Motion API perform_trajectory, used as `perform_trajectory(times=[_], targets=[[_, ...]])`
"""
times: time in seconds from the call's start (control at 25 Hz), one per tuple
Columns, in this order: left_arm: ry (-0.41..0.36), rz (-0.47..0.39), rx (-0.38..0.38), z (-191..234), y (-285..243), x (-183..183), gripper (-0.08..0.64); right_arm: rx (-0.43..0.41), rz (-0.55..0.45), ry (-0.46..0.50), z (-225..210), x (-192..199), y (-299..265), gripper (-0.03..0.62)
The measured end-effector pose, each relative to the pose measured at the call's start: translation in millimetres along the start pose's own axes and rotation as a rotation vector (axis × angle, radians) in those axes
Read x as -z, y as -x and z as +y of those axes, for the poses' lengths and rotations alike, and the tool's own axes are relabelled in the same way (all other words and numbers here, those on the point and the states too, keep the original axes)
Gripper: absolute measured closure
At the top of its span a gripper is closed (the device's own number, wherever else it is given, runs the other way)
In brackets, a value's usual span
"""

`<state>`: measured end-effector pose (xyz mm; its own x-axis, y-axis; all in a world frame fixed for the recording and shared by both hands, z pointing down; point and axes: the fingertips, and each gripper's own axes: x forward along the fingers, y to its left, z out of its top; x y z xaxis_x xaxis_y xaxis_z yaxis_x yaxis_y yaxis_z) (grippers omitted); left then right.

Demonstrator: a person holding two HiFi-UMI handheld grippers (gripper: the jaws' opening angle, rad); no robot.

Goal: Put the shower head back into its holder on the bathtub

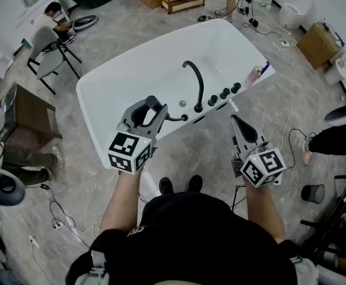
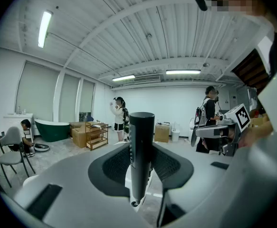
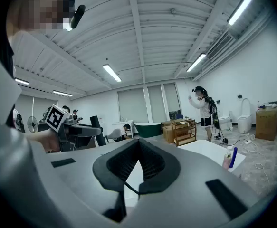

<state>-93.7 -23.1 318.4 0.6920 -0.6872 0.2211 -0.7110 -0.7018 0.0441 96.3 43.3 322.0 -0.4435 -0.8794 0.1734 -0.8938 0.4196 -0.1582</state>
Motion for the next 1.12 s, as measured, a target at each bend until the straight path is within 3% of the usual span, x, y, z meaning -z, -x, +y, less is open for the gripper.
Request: perform_trajectory(times=[0.6,0.84,0.96,1.12], targets=[[0.003,0.033,0.031,-44,-28,9,0.417,-0.032,-0.017,-0.009,-24,0,7,0.58],[-0.001,0.055,0.034,-71,-52,6,0.417,-0.054,0.021,0.13,-30,0,13,0.58],[-0.023,0.064,0.03,-77,-62,4,0.417,-0.1,0.035,0.126,-29,8,12,0.58],[-0.018,0.041,0.042,-69,-67,-6,0.417,-0.079,0.06,0.081,-36,14,7,0.578]])
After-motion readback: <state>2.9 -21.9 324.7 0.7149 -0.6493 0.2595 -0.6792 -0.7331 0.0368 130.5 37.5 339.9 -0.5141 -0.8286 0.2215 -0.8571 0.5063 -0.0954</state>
